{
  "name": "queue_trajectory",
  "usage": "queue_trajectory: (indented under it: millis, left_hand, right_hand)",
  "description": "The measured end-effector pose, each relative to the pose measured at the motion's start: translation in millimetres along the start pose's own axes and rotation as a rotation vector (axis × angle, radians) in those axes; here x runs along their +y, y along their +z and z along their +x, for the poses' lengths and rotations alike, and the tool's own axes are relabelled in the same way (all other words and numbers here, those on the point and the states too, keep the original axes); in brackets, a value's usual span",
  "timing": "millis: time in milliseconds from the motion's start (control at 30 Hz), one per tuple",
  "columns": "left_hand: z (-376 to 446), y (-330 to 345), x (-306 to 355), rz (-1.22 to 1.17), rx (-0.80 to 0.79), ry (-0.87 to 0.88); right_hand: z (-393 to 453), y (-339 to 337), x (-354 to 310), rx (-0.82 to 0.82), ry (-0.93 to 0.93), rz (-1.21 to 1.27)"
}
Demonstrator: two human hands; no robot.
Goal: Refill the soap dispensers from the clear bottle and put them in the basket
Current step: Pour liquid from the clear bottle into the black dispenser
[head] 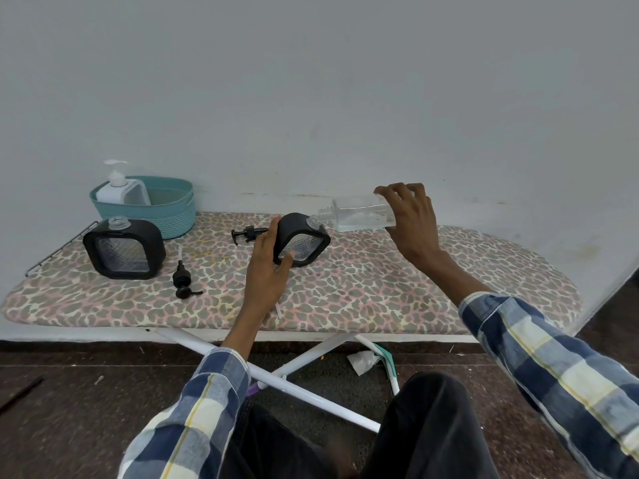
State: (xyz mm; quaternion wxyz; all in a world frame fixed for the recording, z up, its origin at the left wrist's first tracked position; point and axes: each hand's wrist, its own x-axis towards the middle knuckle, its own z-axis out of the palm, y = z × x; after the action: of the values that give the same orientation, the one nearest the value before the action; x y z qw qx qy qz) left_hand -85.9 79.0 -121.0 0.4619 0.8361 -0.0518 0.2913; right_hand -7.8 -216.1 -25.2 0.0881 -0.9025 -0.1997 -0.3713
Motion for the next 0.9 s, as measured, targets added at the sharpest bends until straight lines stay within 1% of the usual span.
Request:
queue_trajectory:
  millis: [900]
  left_hand:
    - [-0.2, -1.0, 1.7, 0.008, -0.008, -0.018]
  right_hand:
    - [-3.3, -1.4, -1.0, -0.025, 0.020, 0.001]
